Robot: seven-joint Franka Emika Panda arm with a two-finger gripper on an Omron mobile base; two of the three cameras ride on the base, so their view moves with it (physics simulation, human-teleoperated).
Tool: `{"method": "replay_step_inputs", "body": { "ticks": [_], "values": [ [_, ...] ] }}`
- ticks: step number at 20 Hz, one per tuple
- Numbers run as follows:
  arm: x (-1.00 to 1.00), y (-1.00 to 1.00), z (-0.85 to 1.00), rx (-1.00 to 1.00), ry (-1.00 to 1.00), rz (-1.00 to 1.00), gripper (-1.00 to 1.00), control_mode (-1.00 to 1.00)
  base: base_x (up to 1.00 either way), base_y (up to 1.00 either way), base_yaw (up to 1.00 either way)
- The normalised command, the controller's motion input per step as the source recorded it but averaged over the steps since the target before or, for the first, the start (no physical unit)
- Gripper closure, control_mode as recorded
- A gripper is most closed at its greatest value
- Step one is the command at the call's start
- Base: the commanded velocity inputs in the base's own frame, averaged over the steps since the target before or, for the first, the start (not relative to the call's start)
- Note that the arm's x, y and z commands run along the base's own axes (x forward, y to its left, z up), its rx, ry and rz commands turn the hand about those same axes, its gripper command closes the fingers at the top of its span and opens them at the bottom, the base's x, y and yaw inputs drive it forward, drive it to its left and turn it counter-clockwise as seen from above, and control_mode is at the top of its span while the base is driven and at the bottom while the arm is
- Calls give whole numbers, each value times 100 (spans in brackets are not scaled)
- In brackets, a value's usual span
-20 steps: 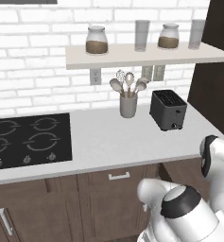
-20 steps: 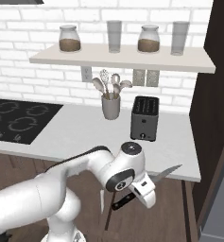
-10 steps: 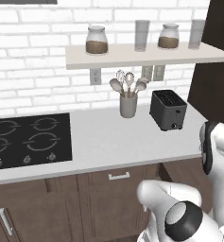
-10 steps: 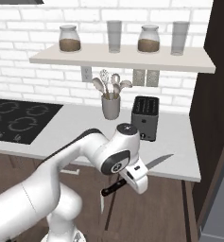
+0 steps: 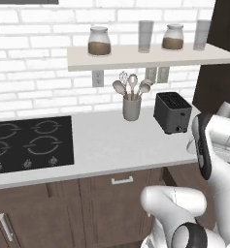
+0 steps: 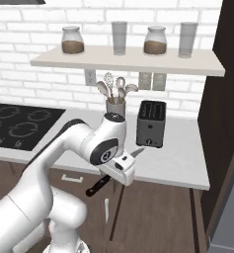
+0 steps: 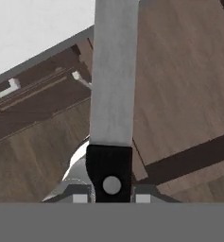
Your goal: Pick up the knife from the drawer and place it on the cutting board. Then place the meat from the plate to the cutting board.
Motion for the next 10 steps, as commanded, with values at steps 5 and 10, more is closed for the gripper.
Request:
{"method": "replay_step_inputs", "body": {
  "ticks": [5,10],
  "values": [
    [1,63,7,3,0,53,100,-100,0,0,0],
    [0,46,0,1,0,54,100,-100,0,0,0]
  ]
}}
